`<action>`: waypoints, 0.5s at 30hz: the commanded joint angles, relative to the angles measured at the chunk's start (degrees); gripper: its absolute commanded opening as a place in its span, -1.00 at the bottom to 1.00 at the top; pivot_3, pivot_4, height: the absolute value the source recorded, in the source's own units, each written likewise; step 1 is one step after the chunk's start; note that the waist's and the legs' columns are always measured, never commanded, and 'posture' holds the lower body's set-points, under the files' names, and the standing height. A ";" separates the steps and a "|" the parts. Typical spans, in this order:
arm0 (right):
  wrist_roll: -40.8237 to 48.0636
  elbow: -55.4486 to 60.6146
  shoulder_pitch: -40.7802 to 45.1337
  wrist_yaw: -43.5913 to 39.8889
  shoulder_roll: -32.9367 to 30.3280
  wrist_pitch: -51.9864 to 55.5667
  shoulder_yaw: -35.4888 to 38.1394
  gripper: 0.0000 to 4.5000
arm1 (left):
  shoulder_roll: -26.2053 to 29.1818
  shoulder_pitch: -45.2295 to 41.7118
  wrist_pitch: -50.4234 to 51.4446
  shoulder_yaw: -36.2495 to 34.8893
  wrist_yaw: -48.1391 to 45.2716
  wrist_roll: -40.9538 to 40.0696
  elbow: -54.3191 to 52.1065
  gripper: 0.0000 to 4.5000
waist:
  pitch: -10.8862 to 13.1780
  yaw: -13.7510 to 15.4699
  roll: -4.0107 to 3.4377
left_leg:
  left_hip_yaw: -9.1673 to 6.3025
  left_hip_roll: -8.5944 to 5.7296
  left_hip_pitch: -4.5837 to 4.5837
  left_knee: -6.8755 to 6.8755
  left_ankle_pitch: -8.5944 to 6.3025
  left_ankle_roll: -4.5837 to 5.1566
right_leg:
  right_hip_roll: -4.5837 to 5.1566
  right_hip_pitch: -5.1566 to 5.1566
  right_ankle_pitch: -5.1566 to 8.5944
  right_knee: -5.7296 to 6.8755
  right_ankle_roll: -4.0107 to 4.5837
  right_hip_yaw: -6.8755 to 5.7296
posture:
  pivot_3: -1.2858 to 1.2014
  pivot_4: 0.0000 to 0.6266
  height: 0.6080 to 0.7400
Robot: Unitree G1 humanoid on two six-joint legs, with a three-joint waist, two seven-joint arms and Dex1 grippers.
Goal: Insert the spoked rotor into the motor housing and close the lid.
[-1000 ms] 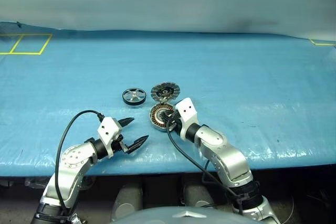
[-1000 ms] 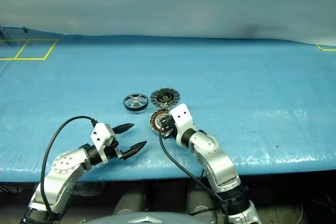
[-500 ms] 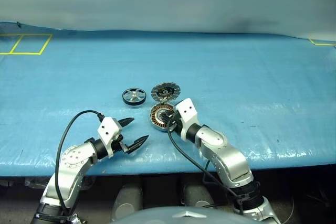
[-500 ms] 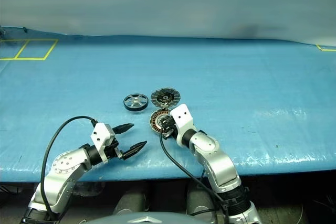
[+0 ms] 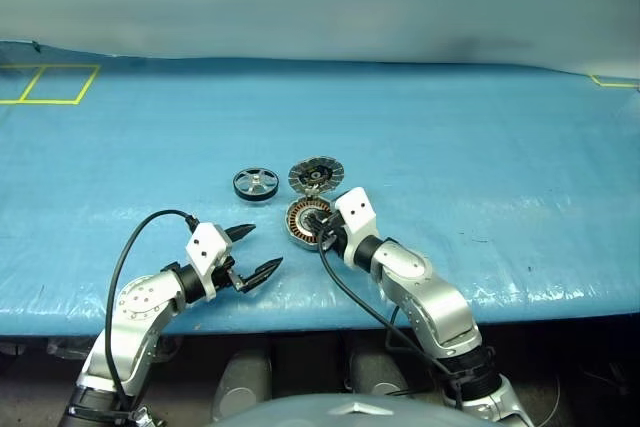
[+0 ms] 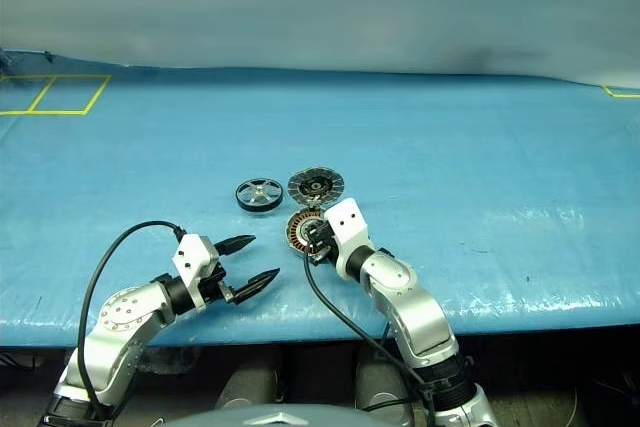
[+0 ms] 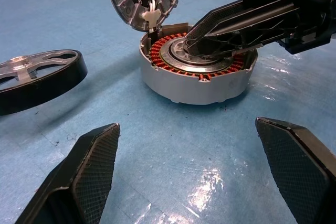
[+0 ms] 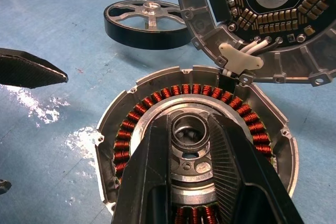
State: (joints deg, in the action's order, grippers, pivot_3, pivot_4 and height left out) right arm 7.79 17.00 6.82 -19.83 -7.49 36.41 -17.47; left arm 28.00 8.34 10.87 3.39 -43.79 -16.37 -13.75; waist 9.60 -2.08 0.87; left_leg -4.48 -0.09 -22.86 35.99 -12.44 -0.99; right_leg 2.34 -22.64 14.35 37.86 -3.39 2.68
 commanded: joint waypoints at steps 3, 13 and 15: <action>0.88 2.30 0.01 -0.40 -0.30 1.25 0.35 -0.71 | 0.33 -0.30 -0.16 -0.61 -0.30 -0.49 -0.41 1.00 | 0.00 0.00 0.00 | 0.00 0.00 0.00 0.00 0.00 0.00 | 0.00 0.00 0.00 0.00 0.00 0.00 | 0.03 -0.52 1.00; 1.55 3.19 0.36 -0.59 -0.39 1.62 0.25 0.32 | 0.19 -0.35 0.07 -0.41 -0.31 -0.55 -0.33 1.00 | 0.00 0.00 0.00 | 0.00 0.00 -0.01 0.00 0.00 0.00 | 0.00 -0.01 0.00 0.00 0.00 0.00 | 0.03 -0.52 1.00; 1.75 3.41 0.28 -0.50 -0.16 1.59 0.38 0.32 | 0.17 -0.28 0.14 -0.41 -0.24 -0.53 -0.38 1.00 | 0.00 0.00 0.00 | 0.00 0.00 -0.01 0.00 0.00 0.00 | 0.00 -0.01 0.00 0.00 0.00 0.00 | 0.03 -0.52 1.00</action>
State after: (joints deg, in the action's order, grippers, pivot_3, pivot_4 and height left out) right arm 8.51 18.45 6.86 -20.13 -8.03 38.06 -17.44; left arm 28.02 8.23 11.05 3.39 -43.81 -16.37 -13.74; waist 9.60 -2.08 0.87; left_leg -4.48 -0.09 -22.87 35.99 -12.44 -0.99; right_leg 2.35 -22.65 14.35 37.85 -3.40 2.68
